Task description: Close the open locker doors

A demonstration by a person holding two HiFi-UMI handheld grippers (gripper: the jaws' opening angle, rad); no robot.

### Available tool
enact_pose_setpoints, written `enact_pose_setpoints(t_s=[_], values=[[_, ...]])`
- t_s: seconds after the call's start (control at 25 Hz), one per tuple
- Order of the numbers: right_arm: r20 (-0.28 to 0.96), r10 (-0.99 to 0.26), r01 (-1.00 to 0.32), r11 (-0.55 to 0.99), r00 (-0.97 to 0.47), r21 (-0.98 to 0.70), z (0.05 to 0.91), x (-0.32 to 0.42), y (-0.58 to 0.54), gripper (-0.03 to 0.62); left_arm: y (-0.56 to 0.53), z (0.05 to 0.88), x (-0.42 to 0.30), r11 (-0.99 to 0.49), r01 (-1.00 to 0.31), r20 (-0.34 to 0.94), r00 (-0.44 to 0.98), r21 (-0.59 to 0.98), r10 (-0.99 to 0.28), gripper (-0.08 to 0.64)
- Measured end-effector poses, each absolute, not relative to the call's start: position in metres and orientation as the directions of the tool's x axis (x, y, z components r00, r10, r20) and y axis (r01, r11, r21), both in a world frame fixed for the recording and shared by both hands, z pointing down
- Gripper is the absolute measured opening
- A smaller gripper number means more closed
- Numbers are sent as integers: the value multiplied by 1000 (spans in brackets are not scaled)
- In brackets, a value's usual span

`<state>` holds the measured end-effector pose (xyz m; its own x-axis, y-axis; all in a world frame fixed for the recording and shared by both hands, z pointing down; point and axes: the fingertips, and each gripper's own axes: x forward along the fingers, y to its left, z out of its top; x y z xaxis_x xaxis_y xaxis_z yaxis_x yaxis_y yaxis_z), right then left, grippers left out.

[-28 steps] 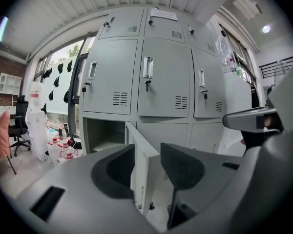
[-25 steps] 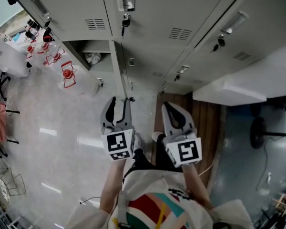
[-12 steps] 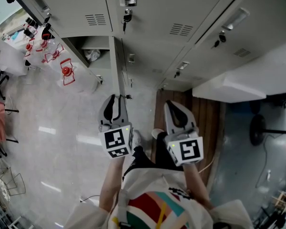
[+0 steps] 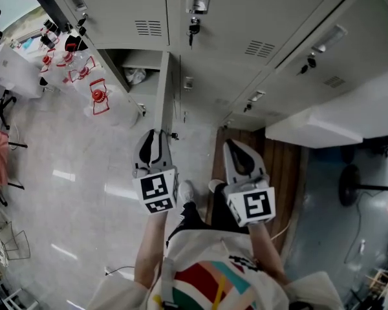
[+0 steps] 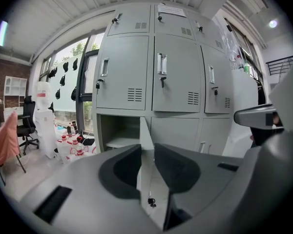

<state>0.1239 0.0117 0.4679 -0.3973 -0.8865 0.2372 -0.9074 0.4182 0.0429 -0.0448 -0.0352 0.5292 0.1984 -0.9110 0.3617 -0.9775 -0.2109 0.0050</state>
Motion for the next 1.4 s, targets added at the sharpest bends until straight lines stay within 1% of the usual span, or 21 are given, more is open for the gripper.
enact_pose_setpoints(t_s=[0.52,0.68,0.92,1.16,1.4], values=[[258,-835,-852,518,-487,69,475,65,-3,6,-51,530,-111,-118,-993,329,117,16,-937,84],[251,-812,-828,557,-528,59,477,49,-21,6,-62,530,-129,-70,-997,331,73,19,-941,58],[237,-750,-765,643,-618,41,480,15,-59,6,-84,530,-160,7,-1000,343,2,25,-939,58],[246,-679,-692,721,-692,43,487,2,-108,6,-107,532,-189,96,-995,338,-81,28,-938,54],[248,-612,-627,779,-751,23,496,-24,-156,6,-142,532,-214,116,-993,324,-115,-16,-939,44]])
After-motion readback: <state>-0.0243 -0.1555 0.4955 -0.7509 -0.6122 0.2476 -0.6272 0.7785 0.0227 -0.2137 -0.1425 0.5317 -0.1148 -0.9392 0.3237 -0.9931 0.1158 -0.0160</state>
